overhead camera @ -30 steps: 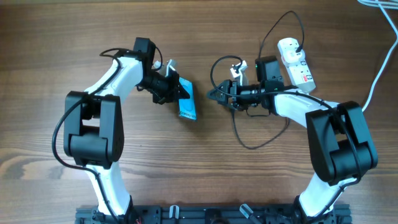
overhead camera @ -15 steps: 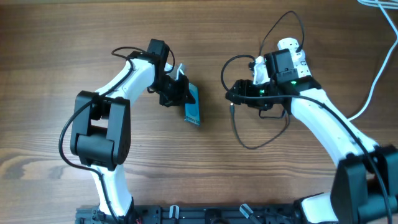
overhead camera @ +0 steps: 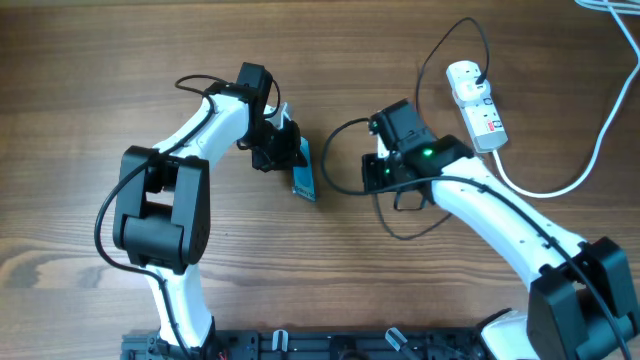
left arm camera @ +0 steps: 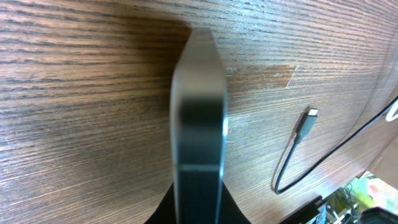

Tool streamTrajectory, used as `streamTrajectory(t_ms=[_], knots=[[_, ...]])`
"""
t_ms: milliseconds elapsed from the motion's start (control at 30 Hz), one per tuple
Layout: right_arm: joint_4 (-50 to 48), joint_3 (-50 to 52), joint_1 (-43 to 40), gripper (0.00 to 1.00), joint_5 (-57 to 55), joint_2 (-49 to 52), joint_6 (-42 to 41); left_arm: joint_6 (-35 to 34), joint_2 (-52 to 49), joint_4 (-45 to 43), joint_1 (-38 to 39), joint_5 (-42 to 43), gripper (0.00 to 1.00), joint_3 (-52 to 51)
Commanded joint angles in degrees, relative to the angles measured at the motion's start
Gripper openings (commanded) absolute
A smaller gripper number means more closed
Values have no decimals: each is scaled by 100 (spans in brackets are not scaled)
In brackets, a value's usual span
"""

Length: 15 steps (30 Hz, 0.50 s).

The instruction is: Plug charger to phone and switch on socket

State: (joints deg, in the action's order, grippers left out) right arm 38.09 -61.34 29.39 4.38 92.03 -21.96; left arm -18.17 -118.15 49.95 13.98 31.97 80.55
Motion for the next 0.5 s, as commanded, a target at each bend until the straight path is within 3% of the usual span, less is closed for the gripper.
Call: streamTrajectory(t_ms=[0, 467], knots=[[-26, -4, 197, 4, -531, 247, -15, -48, 114, 0, 7, 28, 4, 68], [-70, -4, 216, 11, -452, 1152, -72, -48, 114, 26, 7, 28, 4, 66]])
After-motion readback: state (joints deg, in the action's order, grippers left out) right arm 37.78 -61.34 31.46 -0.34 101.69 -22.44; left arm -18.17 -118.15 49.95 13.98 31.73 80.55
